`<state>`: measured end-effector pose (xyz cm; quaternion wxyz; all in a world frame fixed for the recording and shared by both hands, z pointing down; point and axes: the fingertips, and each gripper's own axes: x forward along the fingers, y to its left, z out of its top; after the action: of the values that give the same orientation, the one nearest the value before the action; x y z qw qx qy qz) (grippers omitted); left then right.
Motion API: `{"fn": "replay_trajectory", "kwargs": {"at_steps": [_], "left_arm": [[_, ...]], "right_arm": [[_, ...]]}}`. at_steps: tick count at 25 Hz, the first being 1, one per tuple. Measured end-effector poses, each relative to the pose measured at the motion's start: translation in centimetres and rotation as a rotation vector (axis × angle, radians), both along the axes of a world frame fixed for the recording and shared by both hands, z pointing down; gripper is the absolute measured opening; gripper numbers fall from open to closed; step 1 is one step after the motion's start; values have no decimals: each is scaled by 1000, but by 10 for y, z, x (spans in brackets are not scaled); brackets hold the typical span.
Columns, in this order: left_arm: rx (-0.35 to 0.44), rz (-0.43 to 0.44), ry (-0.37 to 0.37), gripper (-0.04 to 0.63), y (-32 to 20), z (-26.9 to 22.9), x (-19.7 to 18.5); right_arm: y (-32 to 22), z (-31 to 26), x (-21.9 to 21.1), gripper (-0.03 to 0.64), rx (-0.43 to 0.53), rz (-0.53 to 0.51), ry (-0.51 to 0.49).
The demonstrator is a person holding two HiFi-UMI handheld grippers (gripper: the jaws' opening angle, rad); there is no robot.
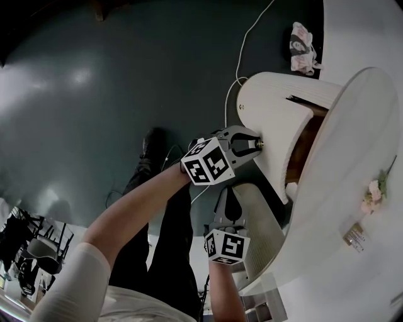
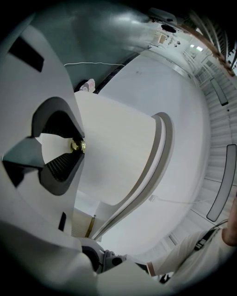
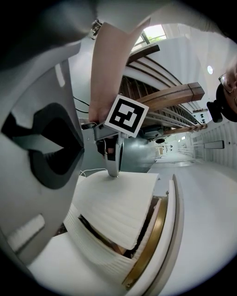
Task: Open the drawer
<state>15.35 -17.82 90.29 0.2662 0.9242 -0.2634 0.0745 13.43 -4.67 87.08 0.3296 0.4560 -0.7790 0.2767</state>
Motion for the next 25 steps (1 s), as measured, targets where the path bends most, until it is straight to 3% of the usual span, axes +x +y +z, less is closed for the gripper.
{"fn": "replay_trajectory", "kwargs": {"at_steps": [25], "left_arm": [[-36,-22,-20,106,47,1,-76]], "right_arm": [[29,-5,-56,11,8,-121,-7]]}}
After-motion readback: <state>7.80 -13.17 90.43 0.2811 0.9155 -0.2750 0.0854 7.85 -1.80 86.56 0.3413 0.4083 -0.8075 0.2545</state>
